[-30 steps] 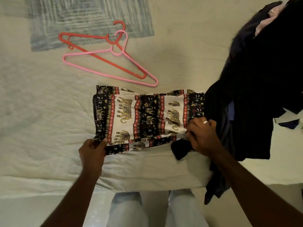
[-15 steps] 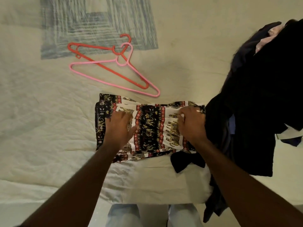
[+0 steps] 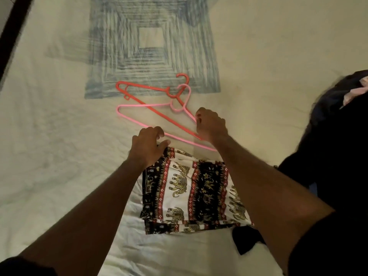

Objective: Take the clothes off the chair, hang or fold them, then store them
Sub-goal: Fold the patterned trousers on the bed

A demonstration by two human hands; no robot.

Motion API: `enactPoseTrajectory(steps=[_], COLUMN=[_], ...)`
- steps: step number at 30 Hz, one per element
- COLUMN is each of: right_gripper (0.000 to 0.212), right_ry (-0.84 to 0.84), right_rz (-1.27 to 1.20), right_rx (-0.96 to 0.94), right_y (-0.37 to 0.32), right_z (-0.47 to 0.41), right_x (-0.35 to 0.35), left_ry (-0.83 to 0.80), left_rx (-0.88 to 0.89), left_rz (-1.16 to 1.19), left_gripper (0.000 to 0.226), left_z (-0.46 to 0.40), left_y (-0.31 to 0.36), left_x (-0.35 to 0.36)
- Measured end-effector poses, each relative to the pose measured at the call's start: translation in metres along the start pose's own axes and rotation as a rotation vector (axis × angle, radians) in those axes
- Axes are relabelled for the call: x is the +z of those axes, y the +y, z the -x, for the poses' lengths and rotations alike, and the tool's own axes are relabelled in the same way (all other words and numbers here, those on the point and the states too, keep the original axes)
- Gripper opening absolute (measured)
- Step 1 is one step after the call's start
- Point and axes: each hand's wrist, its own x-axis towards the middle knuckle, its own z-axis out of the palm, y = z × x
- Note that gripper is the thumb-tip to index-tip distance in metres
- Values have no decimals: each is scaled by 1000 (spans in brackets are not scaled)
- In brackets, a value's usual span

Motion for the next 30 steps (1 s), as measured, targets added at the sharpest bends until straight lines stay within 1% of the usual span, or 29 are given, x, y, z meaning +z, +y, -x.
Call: enactPoseTrajectory(steps=[4,7,9,12,15,17,19,21,23,24,25,27,28,30], right_gripper=[25,17,13,16,16,14,14,14,14,14,14,13,13,13], right_ry=[-19,34,101,226,296,304,292,265,229,208,192,171,166,173], right_rz=[79,97,50,-83,-236,-330,-384,-404,-406,-412,-423,-443,-456,-500], right_rx=[52,56,46,57,63,-12,-144,-251,-318,-340,-358,-410,-446,-484], right_y=[-14,-9,-1,12,28,38,47,56,65,67,69,71,70,68], right_z=[-25,-35,-36,-34,-34,-29,-20,-8,0,3,6,11,15,23], right_x=[17,29,33,30,20,9,-1,-11,-20,-24,-29,-40,-45,-56], left_ry=[-11,-19,-22,-4,37,76,131,189,199,154,71,-139,-219,-273], left_rx=[40,56,51,53,64,98,117,132,132,123,117,104,97,95], left_rz=[15,16,3,-56,-97,-97,-87,-74,-46,-22,20,187,270,414], left_gripper=[24,26,28,33,40,44,51,61,69,70,67,51,41,26], left_z=[-13,-21,-24,-30,-34,-36,-37,-39,-42,-44,-45,-47,-46,-42], left_y=[-10,-17,-20,-21,-15,-9,-3,7,22,29,37,56,65,83], left_x=[-5,-9,-10,-10,-13,-16,-19,-24,-31,-34,-37,-43,-45,-45])
